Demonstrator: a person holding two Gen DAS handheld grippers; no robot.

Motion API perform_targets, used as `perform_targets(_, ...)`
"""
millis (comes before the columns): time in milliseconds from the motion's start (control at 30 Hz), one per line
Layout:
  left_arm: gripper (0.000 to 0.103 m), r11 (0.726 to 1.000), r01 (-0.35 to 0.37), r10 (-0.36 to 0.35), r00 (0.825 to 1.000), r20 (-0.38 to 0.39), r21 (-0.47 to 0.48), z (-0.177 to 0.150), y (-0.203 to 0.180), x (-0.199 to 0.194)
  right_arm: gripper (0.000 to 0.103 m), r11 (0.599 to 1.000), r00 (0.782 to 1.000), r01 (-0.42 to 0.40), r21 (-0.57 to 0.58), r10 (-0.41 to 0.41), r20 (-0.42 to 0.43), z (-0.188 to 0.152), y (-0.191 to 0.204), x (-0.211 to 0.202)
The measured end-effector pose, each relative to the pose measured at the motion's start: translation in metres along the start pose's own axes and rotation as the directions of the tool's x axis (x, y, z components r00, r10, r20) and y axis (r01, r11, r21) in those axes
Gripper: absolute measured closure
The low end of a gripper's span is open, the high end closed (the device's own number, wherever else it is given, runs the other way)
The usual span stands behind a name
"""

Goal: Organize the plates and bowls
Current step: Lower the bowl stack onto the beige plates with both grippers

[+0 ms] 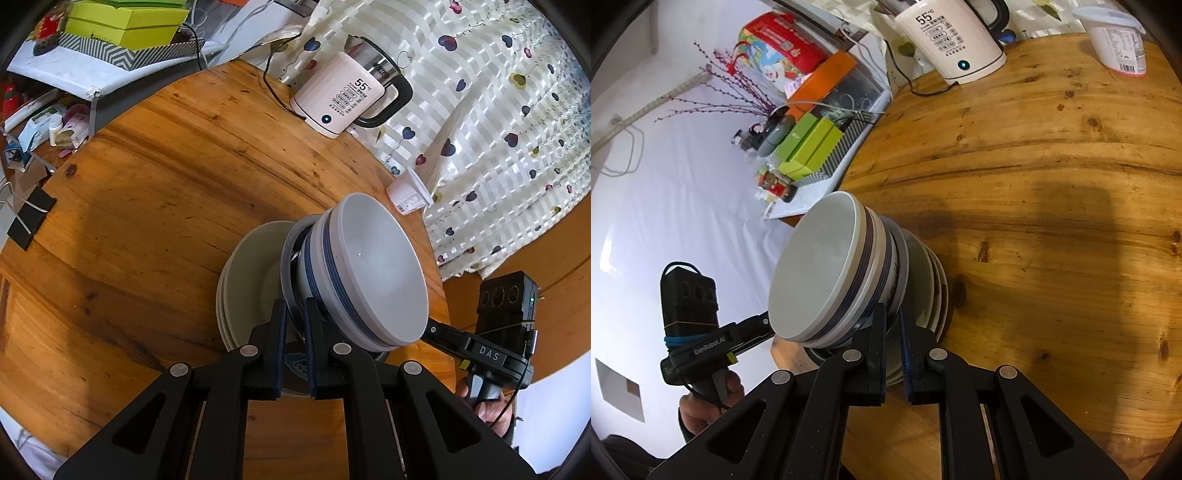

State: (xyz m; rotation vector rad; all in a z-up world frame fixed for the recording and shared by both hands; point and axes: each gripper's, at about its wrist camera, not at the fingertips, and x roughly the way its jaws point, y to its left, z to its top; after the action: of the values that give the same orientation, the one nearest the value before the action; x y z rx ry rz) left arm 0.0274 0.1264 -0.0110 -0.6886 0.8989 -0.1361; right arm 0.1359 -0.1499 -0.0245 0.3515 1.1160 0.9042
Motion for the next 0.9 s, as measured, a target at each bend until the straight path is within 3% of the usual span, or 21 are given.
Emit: perform_targets(900, 0.095, 0.999, -0.023, 0.023, 1.000, 0.001, -0.027, -0.006, 0.004, -0.004, 0.093, 0.995, 0.997, 0.075, -0.072, -0.077, -0.023, 0.005, 0.015, 0.011)
